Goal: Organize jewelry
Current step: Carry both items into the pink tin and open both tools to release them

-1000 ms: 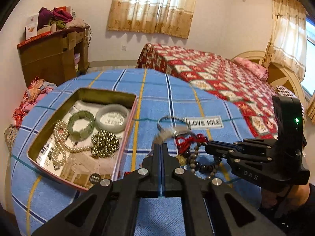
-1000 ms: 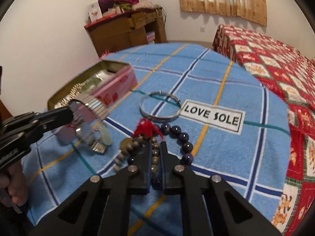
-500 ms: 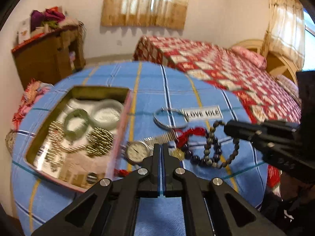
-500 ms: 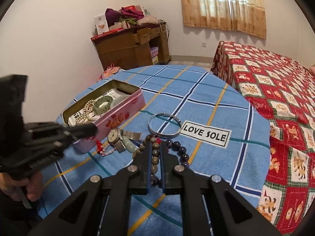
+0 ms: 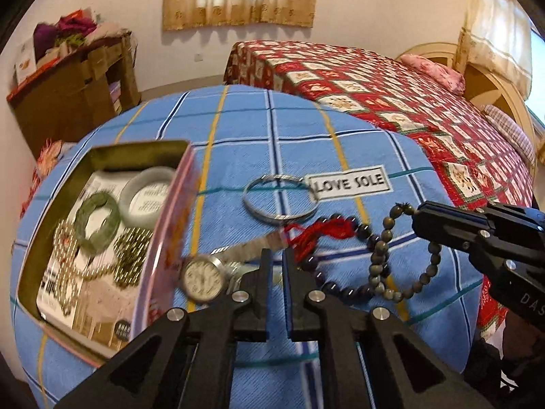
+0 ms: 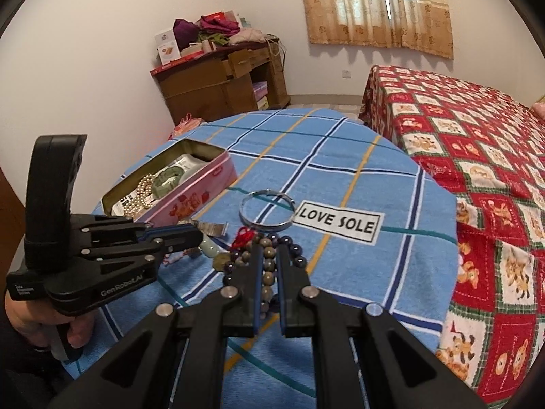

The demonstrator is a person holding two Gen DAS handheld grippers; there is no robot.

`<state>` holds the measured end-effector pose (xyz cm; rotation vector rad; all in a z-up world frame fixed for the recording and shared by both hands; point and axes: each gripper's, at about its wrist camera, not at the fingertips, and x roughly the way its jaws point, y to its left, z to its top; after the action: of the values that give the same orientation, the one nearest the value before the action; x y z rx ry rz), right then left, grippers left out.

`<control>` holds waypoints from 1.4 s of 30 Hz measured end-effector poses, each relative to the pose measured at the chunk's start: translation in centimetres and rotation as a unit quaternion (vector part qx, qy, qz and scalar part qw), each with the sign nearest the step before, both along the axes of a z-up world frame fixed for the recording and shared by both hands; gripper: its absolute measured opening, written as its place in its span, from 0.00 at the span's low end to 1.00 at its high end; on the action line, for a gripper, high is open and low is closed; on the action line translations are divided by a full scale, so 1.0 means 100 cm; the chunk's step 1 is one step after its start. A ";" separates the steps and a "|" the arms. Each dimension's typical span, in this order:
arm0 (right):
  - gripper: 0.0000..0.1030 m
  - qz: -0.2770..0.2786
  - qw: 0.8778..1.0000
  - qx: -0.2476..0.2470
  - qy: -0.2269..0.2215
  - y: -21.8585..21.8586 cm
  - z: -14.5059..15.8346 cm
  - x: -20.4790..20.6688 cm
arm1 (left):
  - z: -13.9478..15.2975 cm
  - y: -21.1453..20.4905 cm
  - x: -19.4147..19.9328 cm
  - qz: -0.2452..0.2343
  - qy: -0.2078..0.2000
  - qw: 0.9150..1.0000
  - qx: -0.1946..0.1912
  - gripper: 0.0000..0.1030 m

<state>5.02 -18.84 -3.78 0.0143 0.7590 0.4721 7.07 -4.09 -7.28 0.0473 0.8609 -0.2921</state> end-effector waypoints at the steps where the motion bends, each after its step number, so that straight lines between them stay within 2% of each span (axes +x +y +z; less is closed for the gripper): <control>1: 0.10 -0.002 1.000 0.000 -0.001 -0.002 0.001 0.000 | 0.001 -0.005 0.002 -0.005 -0.001 1.000 0.000 0.11; 2: 0.10 -0.006 1.000 -0.001 -0.002 -0.005 0.001 0.001 | 0.001 -0.008 0.003 -0.009 -0.001 1.000 0.000 0.15; 3: 0.10 -0.009 1.000 -0.002 -0.001 -0.007 0.001 0.002 | 0.002 -0.013 0.003 -0.012 -0.004 1.000 -0.001 0.28; 4: 0.10 -0.013 1.000 -0.001 0.000 -0.010 0.000 0.003 | 0.003 -0.017 0.003 -0.014 -0.010 1.000 0.000 0.45; 6: 0.10 -0.019 1.000 0.001 0.005 -0.016 -0.003 0.004 | 0.005 -0.023 0.000 -0.017 -0.029 0.999 0.007 0.62; 9: 0.10 -0.021 1.000 0.006 0.009 -0.020 -0.006 0.005 | 0.005 -0.031 0.000 -0.027 -0.034 0.999 0.008 0.62; 14: 0.10 -0.021 1.000 0.011 0.009 -0.022 -0.007 0.006 | -0.006 -0.039 0.013 -0.028 -0.027 0.999 0.033 0.62; 15: 0.10 -0.022 1.000 0.013 0.011 -0.023 -0.007 0.007 | -0.008 -0.040 0.017 -0.028 -0.025 0.999 0.034 0.62; 17: 0.10 -0.021 1.000 0.017 0.014 -0.024 -0.008 0.008 | -0.012 -0.040 0.022 -0.025 -0.024 0.999 0.034 0.49; 19: 0.10 -0.020 1.000 0.017 0.014 -0.023 -0.008 0.008 | -0.015 -0.037 0.027 -0.026 -0.010 0.999 0.026 0.17; 20: 0.10 -0.019 1.000 0.018 0.013 -0.023 -0.008 0.007 | -0.016 -0.037 0.026 -0.030 -0.006 0.999 0.021 0.07; 21: 0.10 -0.018 1.000 0.019 0.011 -0.022 -0.006 0.006 | -0.015 -0.035 0.025 -0.033 -0.003 0.999 0.016 0.04; 23: 0.10 -0.016 1.000 0.020 0.006 -0.021 -0.002 0.005 | -0.008 -0.030 0.019 -0.031 -0.009 0.999 0.006 0.04; 27: 0.10 -0.009 1.000 0.020 -0.008 -0.016 0.010 0.000 | 0.022 -0.011 0.001 -0.024 -0.043 0.998 -0.030 0.04; 35: 0.10 0.016 0.999 0.015 -0.032 0.007 0.034 0.003 | 0.071 0.036 -0.018 0.004 -0.088 0.993 -0.081 0.03; 42: 0.10 0.055 0.997 0.013 -0.047 0.042 0.048 0.012 | 0.084 0.077 -0.021 0.046 -0.105 0.990 -0.082 0.03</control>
<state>6.27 -14.69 1.04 -0.0254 0.6631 0.5836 4.95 3.58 1.08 -0.1126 0.6250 -0.2641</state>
